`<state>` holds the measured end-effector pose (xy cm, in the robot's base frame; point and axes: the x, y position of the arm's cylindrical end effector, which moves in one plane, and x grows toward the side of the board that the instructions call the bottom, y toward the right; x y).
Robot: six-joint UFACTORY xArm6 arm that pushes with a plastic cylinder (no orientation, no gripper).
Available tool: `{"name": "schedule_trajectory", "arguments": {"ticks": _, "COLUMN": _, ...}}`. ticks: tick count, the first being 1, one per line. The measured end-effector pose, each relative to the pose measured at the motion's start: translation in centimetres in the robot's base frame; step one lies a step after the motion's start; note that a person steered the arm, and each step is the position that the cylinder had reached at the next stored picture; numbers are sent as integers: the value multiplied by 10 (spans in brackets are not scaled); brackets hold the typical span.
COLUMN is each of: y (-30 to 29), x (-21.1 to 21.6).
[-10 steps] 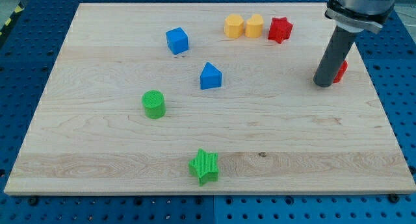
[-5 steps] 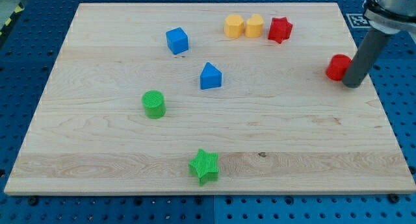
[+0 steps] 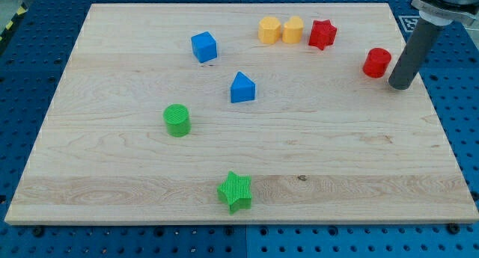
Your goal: Move the red circle to the right of the red star
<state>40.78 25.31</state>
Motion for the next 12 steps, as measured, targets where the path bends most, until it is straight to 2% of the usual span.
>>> {"name": "schedule_trajectory", "arguments": {"ticks": 2, "y": -24, "x": -12}}
{"name": "schedule_trajectory", "arguments": {"ticks": 4, "y": -26, "x": -21}}
{"name": "schedule_trajectory", "arguments": {"ticks": 5, "y": -26, "x": -39}}
{"name": "schedule_trajectory", "arguments": {"ticks": 8, "y": 21, "x": -41}}
{"name": "schedule_trajectory", "arguments": {"ticks": 10, "y": -9, "x": -66}}
{"name": "schedule_trajectory", "arguments": {"ticks": 12, "y": 7, "x": -65}}
